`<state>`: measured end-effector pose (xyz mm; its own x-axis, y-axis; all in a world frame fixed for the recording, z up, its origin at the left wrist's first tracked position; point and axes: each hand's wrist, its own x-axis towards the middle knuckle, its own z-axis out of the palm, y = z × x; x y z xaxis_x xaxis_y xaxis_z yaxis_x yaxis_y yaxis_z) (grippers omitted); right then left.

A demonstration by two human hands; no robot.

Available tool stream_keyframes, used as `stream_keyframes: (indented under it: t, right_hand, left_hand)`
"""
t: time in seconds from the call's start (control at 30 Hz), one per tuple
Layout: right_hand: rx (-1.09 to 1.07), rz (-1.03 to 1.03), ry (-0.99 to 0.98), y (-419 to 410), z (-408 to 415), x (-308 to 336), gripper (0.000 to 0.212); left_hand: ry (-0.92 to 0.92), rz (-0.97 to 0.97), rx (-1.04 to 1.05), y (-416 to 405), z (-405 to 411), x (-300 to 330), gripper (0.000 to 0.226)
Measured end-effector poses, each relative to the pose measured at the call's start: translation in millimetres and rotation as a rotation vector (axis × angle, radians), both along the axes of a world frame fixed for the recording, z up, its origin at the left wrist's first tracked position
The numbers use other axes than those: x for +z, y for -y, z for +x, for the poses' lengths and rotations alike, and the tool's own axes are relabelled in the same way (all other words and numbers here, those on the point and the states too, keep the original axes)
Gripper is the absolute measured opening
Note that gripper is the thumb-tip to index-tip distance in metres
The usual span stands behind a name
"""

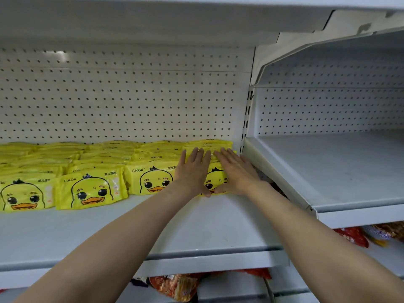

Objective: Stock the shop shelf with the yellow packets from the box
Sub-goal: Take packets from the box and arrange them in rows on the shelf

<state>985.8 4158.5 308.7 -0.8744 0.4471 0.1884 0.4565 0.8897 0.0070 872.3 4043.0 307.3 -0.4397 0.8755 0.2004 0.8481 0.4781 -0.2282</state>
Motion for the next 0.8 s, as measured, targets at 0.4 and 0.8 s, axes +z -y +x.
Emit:
stream_keyframes:
  t: [0.4,0.8]
  right_hand:
    - [-0.005,0.032,-0.042,-4.1,-7.8,-4.5,0.121]
    - [-0.044,-0.002,0.028,15.4,-3.1,12.3,0.132]
  left_hand:
    - [-0.062,-0.023,0.067,-1.6,4.5,3.5,0.125]
    - [-0.077,0.040,0.041,39.5,-0.4,12.5,0.131]
